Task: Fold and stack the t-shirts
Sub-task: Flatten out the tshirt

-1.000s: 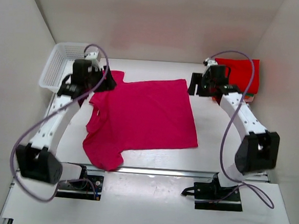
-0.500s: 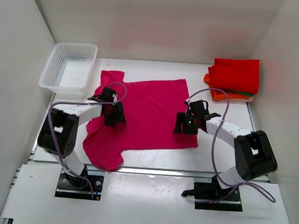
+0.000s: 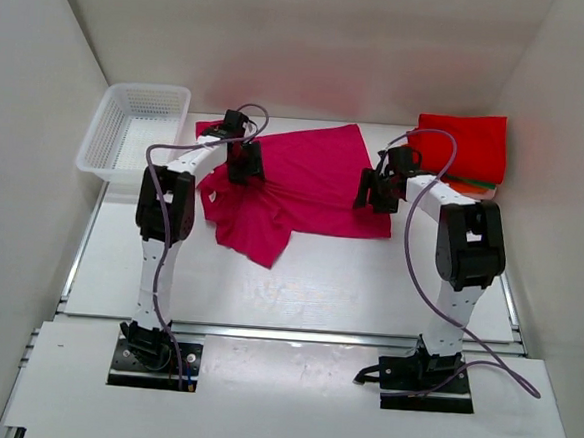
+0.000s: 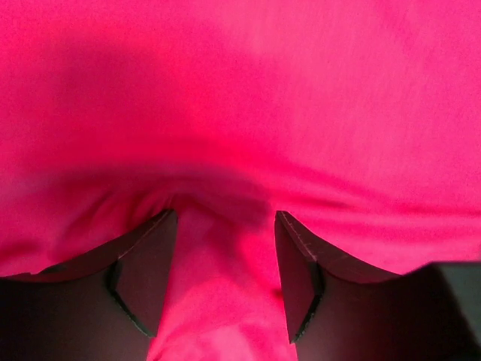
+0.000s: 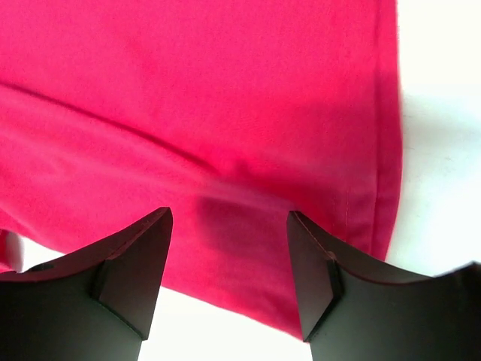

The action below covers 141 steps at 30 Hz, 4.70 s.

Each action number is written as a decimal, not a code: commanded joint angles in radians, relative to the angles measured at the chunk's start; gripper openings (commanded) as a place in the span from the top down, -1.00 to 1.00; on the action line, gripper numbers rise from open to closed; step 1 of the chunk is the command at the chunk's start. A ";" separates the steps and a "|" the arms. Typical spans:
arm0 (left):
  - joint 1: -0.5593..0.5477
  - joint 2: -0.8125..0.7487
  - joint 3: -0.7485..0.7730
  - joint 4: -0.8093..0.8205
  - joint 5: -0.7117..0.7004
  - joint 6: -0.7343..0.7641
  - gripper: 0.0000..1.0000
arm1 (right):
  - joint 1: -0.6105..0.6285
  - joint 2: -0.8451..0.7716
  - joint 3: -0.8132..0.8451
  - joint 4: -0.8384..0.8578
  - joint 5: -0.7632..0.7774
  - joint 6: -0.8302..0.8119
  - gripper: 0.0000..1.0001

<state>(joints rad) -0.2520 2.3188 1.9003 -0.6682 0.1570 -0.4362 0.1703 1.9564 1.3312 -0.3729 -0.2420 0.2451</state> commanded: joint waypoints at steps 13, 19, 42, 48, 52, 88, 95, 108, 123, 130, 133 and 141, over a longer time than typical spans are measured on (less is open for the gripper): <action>-0.107 -1.045 -0.937 0.130 0.018 -0.159 -0.38 | -0.009 -0.304 -0.118 -0.069 0.144 -0.021 -0.20; -0.162 -1.099 -1.188 0.176 -0.014 -0.297 -0.37 | -0.037 -0.416 -0.327 0.026 0.237 0.107 -0.18; -0.383 -0.613 -1.074 0.384 -0.203 -0.449 -0.43 | -0.095 -0.413 -0.495 0.155 0.201 0.168 -0.30; -0.369 -0.595 -1.084 0.388 -0.162 -0.420 1.00 | -0.103 -0.349 -0.448 0.169 0.199 0.171 -0.81; -0.328 -0.708 -1.101 0.286 -0.134 -0.348 1.00 | -0.104 -0.294 -0.392 0.163 0.205 0.169 -0.86; 0.074 -1.244 -0.138 -0.152 -0.017 -0.163 1.00 | 0.063 -0.852 0.101 -0.285 0.063 0.071 0.99; 0.045 -1.130 0.217 -0.182 -0.083 -0.185 1.00 | -0.116 -0.903 0.282 -0.277 -0.184 0.085 1.00; 0.282 -0.630 0.363 -0.182 0.179 -0.087 1.00 | -0.061 -0.284 0.658 -0.337 -0.106 -0.085 1.00; 0.340 -0.817 0.308 -0.100 0.313 -0.176 1.00 | -0.169 -0.358 0.616 -0.318 -0.215 -0.040 1.00; 0.278 -1.249 -0.544 0.081 0.182 -0.139 1.00 | -0.235 -0.549 0.084 -0.146 -0.261 -0.049 1.00; 0.185 -1.422 -0.818 0.012 0.095 -0.111 1.00 | -0.216 -0.664 -0.162 -0.139 -0.224 -0.038 1.00; 0.037 -1.880 -1.306 -0.195 0.065 -0.219 1.00 | -0.049 -1.008 -0.734 -0.264 -0.104 0.166 1.00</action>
<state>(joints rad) -0.2073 0.5453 0.6277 -0.8009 0.2405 -0.6178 0.0952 1.0363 0.7200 -0.6136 -0.3782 0.3012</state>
